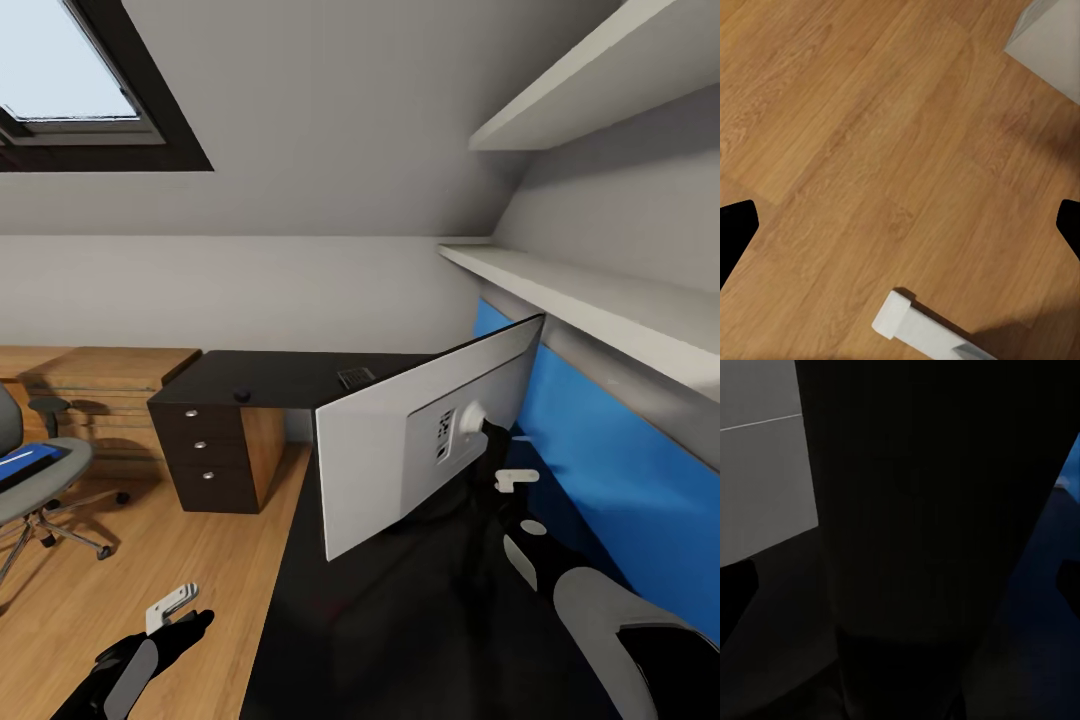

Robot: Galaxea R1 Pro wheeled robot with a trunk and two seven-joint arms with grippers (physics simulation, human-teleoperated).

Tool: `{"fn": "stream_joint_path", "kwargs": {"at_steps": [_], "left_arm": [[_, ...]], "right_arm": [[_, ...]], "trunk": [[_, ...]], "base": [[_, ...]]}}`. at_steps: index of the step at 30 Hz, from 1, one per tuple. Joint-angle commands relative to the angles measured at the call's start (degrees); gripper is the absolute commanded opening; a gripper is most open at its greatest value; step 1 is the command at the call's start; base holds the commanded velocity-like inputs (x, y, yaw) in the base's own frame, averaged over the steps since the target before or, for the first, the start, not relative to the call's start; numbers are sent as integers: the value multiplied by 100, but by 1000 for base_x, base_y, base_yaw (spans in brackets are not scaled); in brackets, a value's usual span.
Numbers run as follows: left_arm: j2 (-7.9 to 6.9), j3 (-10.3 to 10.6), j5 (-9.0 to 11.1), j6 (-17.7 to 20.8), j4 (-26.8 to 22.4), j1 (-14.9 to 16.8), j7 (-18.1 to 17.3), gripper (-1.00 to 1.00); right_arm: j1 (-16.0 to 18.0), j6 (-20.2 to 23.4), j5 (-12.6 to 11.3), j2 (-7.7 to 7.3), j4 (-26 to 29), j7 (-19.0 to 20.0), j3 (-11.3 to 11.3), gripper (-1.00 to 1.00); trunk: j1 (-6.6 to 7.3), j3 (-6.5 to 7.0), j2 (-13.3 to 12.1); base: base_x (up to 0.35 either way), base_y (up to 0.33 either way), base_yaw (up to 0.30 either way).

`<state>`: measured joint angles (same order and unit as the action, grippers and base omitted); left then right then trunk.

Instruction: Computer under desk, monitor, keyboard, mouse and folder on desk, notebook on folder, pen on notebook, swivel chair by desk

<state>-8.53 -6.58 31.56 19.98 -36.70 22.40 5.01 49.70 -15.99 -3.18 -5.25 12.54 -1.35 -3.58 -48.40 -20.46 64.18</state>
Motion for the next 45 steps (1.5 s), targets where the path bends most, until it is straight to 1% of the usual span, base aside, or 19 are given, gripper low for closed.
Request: {"fn": "stream_joint_path", "kwargs": {"at_steps": [1, 7, 23, 33, 45], "left_arm": [[0, -2, 61, 32, -13, 1, 36, 100], [0, -2, 61, 34, -11, 1, 36, 100], [0, -2, 66, 32, -9, 2, 36, 100], [0, -2, 69, 29, -9, 1, 33, 100], [0, -2, 66, 31, -8, 2, 27, 100]], "right_arm": [[5, -19, -34, -3, -6, -14, -38, 100], [5, -19, -34, -1, -6, -14, -38, 100], [5, -18, -33, 6, -6, -14, -46, 100], [5, -27, -26, 17, -6, -14, -55, 100], [5, -53, -27, 48, -11, -10, -83, 100]], "trunk": [[0, -7, 5], [0, -7, 5], [0, -7, 5], [0, -7, 5], [0, -7, 5]], "base": [[0, 0, 0], [-163, 0, 0], [-322, 69, 0], [-272, 206, 0], [-46, 316, 0]]}}
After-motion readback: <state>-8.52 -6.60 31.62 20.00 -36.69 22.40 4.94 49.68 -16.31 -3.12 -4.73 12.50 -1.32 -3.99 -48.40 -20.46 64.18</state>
